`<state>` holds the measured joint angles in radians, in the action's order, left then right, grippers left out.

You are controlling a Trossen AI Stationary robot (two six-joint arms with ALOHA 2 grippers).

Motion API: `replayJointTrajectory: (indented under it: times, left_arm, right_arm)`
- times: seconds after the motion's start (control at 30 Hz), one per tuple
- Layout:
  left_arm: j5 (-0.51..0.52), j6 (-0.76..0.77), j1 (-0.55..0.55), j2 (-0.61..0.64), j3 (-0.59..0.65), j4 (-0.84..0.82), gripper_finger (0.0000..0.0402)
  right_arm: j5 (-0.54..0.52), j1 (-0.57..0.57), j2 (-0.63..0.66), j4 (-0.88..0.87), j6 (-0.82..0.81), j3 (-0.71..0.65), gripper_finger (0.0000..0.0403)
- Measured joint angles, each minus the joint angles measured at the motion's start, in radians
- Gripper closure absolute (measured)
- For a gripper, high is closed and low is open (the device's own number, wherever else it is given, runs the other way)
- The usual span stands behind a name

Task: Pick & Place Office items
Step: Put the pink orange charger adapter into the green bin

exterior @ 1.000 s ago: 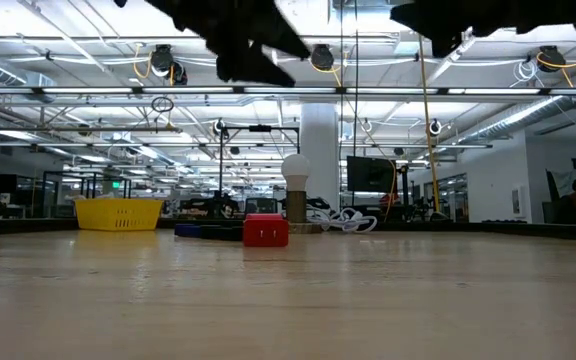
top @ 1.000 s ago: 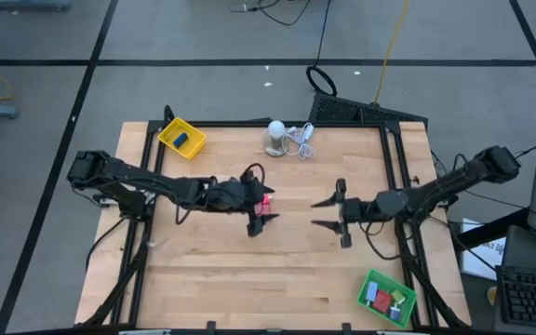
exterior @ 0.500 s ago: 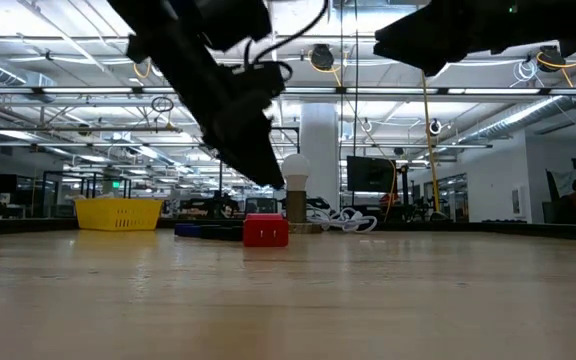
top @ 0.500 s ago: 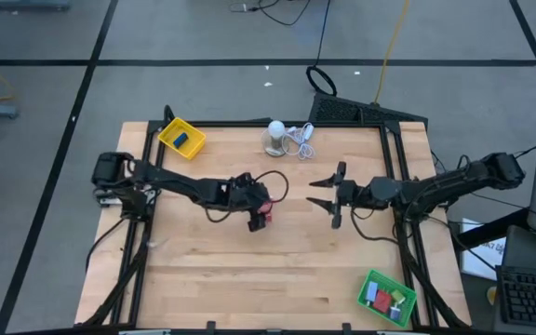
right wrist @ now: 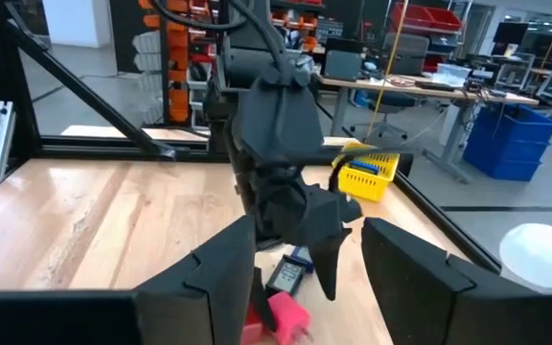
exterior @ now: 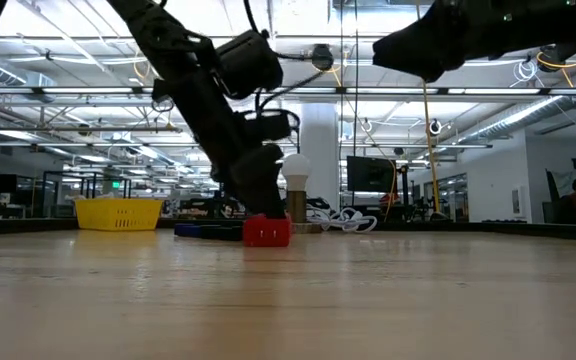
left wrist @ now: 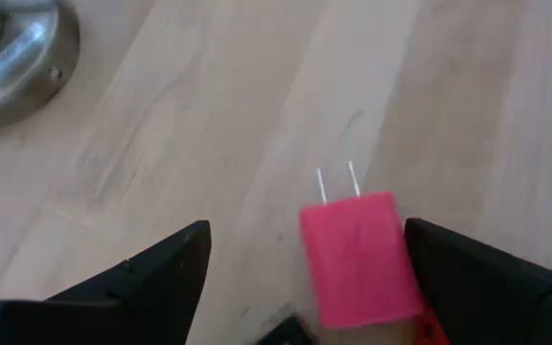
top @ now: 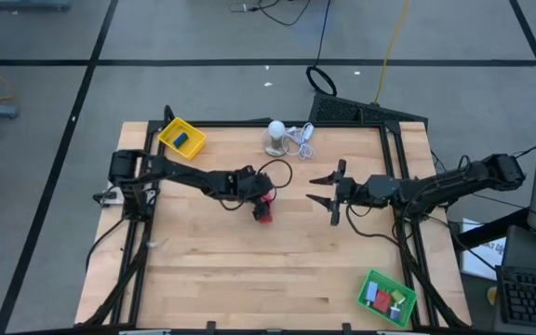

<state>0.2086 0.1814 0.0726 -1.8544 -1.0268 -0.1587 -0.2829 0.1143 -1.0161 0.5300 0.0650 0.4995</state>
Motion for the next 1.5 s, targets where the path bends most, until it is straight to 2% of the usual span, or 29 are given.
replayJointTrajectory:
  times: [0.5, 0.6, 0.83, 0.97, 1.17, 1.27, 1.43, 1.5]
  left_arm:
    - [0.016, 0.009, 0.002, -0.020, 0.000, 0.000, 0.0057]
    - [0.009, 0.010, 0.002, -0.020, 0.001, 0.001, 0.0084]
    - [0.012, 0.022, 0.002, -0.032, 0.005, -0.004, 0.0194]
    - [0.024, -0.052, 0.001, -0.032, 0.004, 0.001, 0.0246]
    - [0.072, -0.083, -0.004, 0.009, 0.005, 0.011, 0.0251]
    - [0.084, -0.073, -0.030, 0.064, 0.005, 0.005, 0.0251]
    - [0.082, 0.011, -0.111, 0.197, 0.004, -0.004, 0.0251]
    - [0.066, 0.073, -0.153, 0.250, 0.004, -0.001, 0.0251]
  right_arm:
    - [0.000, 0.000, 0.000, -0.020, 0.000, 0.000, 0.0220]
    - [0.000, 0.000, 0.000, -0.026, 0.000, 0.000, 0.0220]
    - [0.000, 0.000, 0.000, -0.026, 0.000, 0.000, 0.0220]
    - [0.000, 0.001, 0.000, -0.024, -0.030, 0.000, 0.0220]
    - [0.004, 0.007, 0.000, -0.017, -0.090, 0.000, 0.0220]
    - [0.063, 0.017, 0.000, -0.004, -0.111, 0.000, 0.0220]
    - [0.266, 0.070, 0.000, 0.069, -0.124, 0.000, 0.0222]
    - [0.291, 0.112, 0.000, 0.086, -0.092, 0.000, 0.0228]
